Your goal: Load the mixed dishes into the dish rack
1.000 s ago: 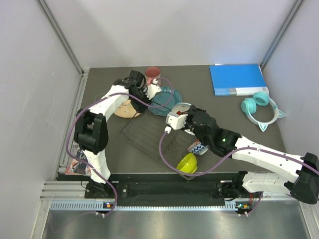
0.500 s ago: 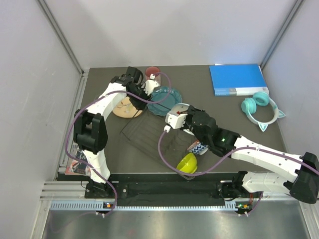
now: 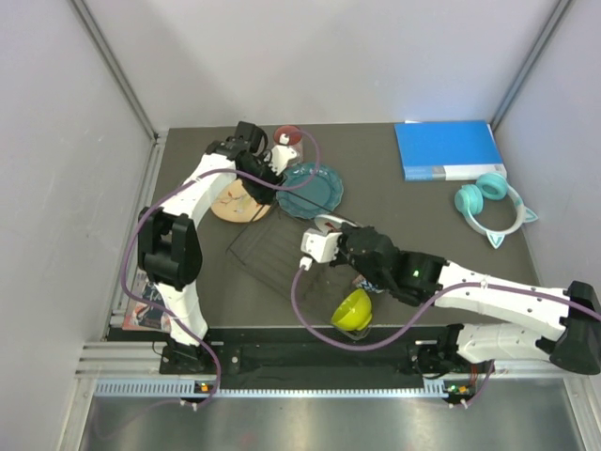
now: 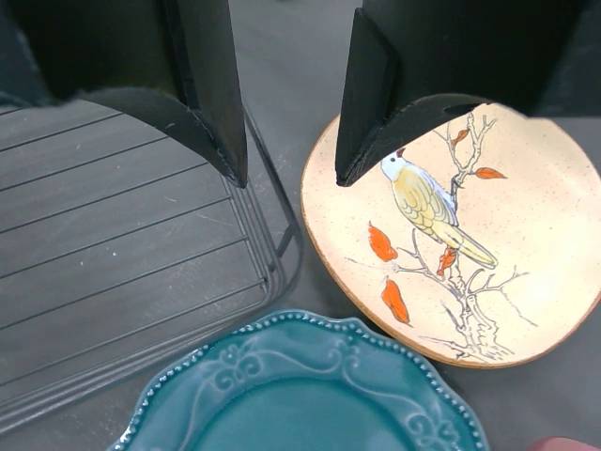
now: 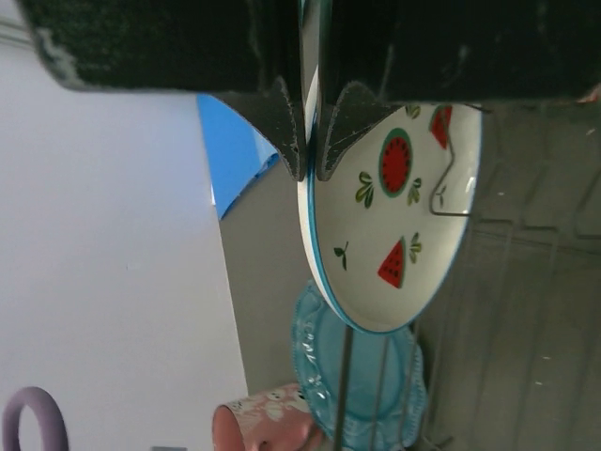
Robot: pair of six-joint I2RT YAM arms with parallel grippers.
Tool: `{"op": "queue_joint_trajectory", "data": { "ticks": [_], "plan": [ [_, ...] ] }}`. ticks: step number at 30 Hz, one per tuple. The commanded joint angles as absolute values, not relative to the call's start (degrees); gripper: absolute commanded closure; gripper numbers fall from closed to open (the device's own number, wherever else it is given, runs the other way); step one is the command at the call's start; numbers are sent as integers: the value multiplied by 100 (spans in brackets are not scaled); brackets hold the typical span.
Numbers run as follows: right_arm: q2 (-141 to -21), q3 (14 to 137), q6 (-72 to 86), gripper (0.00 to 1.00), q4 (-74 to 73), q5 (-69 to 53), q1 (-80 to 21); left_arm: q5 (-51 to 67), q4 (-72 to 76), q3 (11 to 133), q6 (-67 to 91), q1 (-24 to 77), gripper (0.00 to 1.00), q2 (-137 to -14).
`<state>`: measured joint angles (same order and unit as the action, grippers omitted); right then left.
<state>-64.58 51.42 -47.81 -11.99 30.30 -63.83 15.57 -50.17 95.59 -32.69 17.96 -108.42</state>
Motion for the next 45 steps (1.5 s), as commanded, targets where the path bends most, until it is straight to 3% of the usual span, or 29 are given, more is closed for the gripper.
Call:
{"op": "queue_joint_trajectory", "data": {
  "ticks": [1, 10, 15, 20, 36, 41, 45],
  "plan": [
    [-6521, 5115, -3877, 99, -2469, 3111, -6671, 1661, -5098, 9809, -3155, 1723, 52, -10881],
    [-6565, 5098, -3420, 100, -2944, 3234, -6715, 1643, -5106, 9782, -3155, 1644, 52, -10819],
    [-6513, 5150, -3103, 83, -3409, 3296, -6715, 1635, -5106, 9800, -3138, 1565, 52, -10784],
    [-6364, 5378, -2725, 73, -3647, 3138, -6715, 1591, -5176, 9852, -3094, 1477, 52, -10793],
    [-6249, 5932, -2435, 64, -4148, 3041, -6715, 1626, -5212, 9905, -2962, 1397, 53, -10863],
    [-6302, 6187, -2575, 40, -4017, 3366, -6715, 1652, -5247, 9949, -2953, 1397, 53, -10881],
    [-6310, 6424, -2795, 28, -3920, 3568, -6715, 1644, -5238, 9949, -2971, 1397, 53, -10890]
  ]
}}
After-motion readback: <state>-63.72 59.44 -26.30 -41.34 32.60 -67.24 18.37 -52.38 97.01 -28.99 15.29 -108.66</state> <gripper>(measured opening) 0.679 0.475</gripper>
